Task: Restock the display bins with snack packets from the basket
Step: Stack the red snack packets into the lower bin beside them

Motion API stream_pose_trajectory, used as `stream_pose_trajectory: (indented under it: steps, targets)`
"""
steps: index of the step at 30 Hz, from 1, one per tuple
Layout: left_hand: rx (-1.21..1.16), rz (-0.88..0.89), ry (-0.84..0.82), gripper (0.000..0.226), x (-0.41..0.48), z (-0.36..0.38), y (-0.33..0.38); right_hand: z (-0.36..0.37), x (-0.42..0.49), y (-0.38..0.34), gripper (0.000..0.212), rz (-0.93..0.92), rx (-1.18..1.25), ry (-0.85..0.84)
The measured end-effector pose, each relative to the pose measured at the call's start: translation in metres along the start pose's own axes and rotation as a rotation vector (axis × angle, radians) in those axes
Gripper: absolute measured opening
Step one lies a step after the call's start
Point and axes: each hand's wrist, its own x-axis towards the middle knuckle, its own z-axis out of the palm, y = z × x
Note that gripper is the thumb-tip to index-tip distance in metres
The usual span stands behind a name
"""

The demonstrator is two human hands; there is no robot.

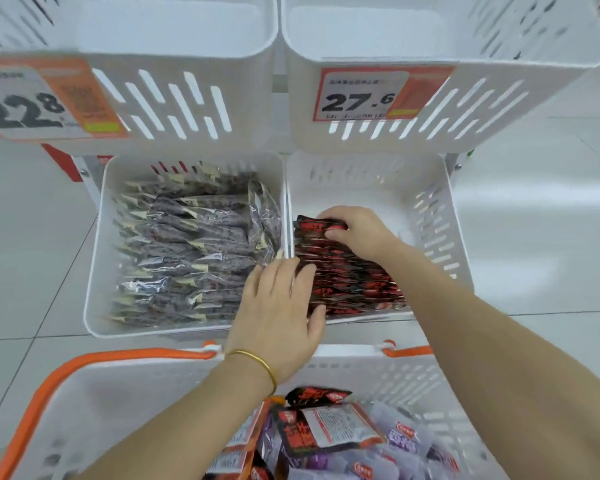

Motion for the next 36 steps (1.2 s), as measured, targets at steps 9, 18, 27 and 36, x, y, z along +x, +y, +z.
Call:
stream_pose_trajectory:
  steps: [9, 18, 27, 36]
  targets:
    - [0.012, 0.001, 0.023, 0.049, 0.000, 0.003, -0.001, -0.008, 0.012, -0.010, 0.048, 0.133, -0.010, -0.212]
    - [0.036, -0.016, -0.012, 0.055, 0.004, -0.004, -0.001, -0.032, -0.053, -0.037, 0.051, 0.067, 0.135, 0.124]
    - [0.190, -0.110, -0.029, 0.056, -0.013, -0.021, 0.012, 0.042, -0.234, -0.059, 0.039, 0.236, 0.319, 0.176]
    - [-0.121, -0.106, 0.042, 0.062, -0.106, -0.057, -0.008, 0.115, -0.225, -0.045, 0.033, 0.199, -0.246, -0.129]
